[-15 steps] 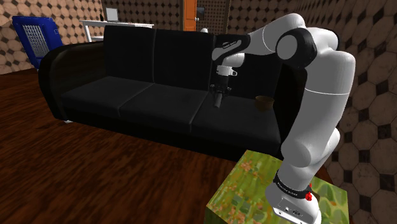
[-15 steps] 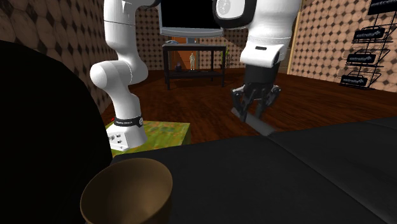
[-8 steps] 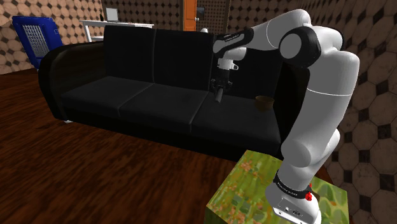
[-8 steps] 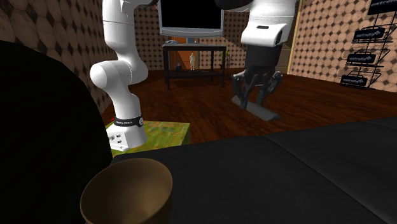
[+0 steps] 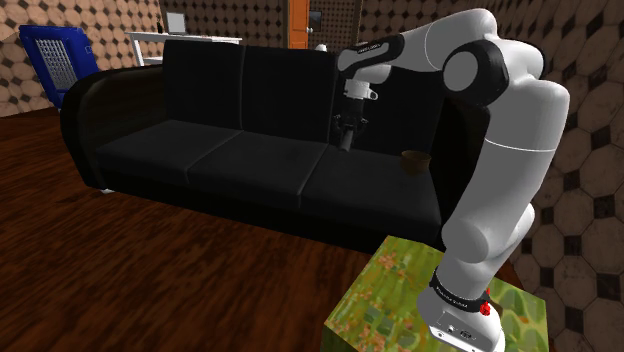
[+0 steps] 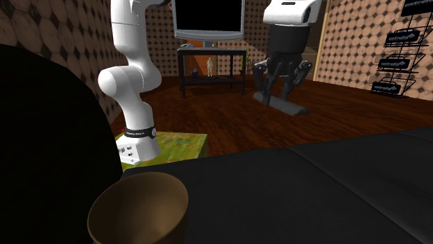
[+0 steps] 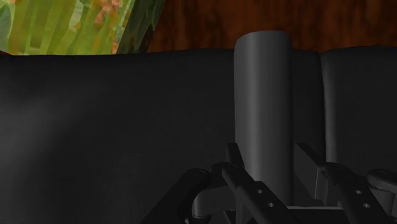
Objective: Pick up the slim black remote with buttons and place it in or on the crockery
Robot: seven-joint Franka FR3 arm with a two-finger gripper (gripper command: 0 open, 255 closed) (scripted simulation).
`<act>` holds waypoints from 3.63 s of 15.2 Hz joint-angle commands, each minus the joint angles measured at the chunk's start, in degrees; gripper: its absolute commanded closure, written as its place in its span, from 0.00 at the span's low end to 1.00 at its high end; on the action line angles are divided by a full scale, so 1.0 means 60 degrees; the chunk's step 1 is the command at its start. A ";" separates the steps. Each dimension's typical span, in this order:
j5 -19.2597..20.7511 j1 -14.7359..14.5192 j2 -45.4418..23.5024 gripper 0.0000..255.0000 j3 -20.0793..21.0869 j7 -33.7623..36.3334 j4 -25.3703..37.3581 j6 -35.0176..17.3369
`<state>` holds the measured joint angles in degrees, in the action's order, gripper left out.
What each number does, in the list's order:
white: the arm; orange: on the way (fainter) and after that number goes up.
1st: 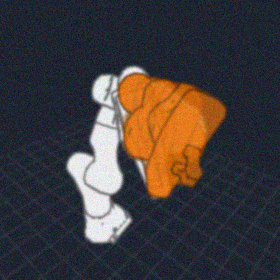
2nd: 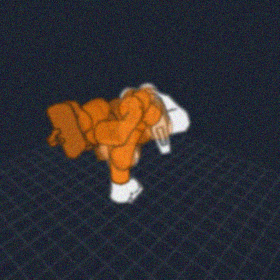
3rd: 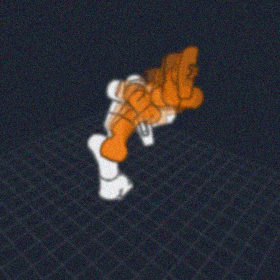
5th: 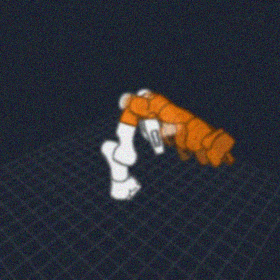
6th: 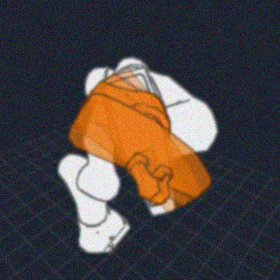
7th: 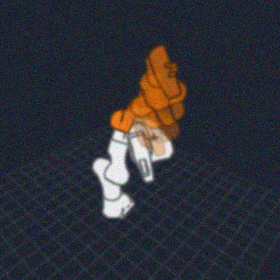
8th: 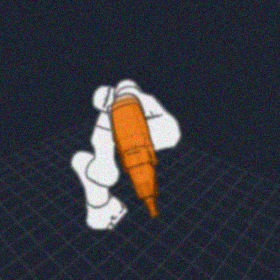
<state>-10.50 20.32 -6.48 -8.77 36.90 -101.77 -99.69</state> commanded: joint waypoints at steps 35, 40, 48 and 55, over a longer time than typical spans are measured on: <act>0.0412 0.3286 -0.1027 1.00 -0.3530 -0.6741 0.0322 0.0238; 0.0250 0.3065 -0.1227 1.00 -0.3759 -0.6871 -0.0122 -0.0340; 0.0132 0.2735 -0.1311 1.00 -0.4125 -0.6957 -0.0184 -0.0417; 0.0094 0.2612 -0.1332 0.00 -0.4264 -0.6984 -0.0183 -0.0411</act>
<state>-17.17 34.77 -10.13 -32.99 -4.24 -102.54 -104.73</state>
